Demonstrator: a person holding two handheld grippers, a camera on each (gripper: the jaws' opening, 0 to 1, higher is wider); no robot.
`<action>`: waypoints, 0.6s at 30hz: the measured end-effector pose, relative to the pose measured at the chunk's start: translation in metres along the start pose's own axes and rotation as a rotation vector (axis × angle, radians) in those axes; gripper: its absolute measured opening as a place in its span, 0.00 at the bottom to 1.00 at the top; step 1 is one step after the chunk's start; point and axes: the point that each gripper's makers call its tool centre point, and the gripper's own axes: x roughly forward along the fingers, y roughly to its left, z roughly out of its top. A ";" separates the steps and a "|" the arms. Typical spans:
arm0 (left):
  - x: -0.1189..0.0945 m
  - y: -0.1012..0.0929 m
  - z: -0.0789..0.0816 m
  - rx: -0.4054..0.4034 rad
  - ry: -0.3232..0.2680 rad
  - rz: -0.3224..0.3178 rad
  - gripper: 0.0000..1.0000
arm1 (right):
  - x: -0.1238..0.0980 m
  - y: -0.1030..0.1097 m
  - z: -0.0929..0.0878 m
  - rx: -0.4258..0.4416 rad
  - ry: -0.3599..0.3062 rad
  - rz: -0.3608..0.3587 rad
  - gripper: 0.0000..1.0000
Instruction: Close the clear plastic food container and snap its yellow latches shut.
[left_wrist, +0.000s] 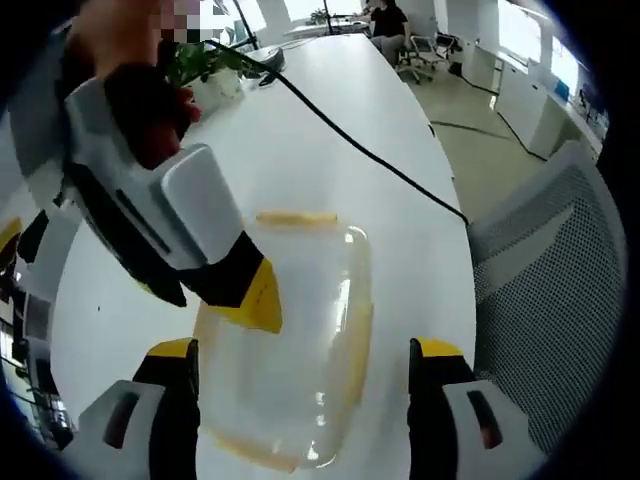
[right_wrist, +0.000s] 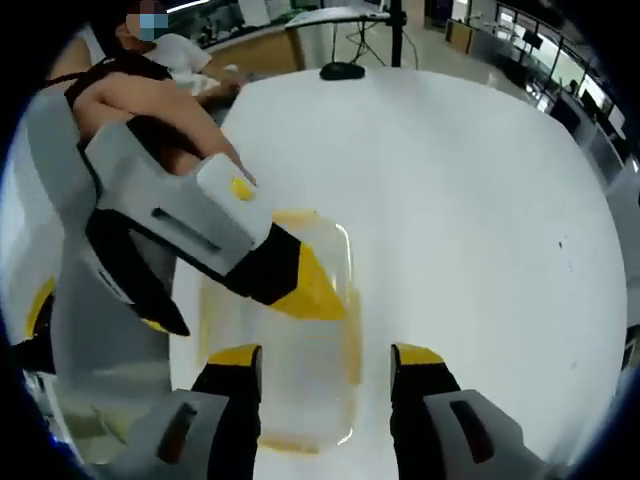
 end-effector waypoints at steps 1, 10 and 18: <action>-0.002 0.002 0.001 -0.004 -0.004 -0.001 0.87 | -0.001 0.000 0.000 0.000 -0.012 -0.006 0.51; -0.006 0.003 -0.008 -0.055 0.018 -0.125 0.86 | -0.009 0.007 -0.005 0.006 -0.059 -0.024 0.55; -0.011 0.015 -0.019 -0.059 0.052 -0.174 0.85 | -0.015 0.017 -0.009 0.000 -0.090 -0.040 0.60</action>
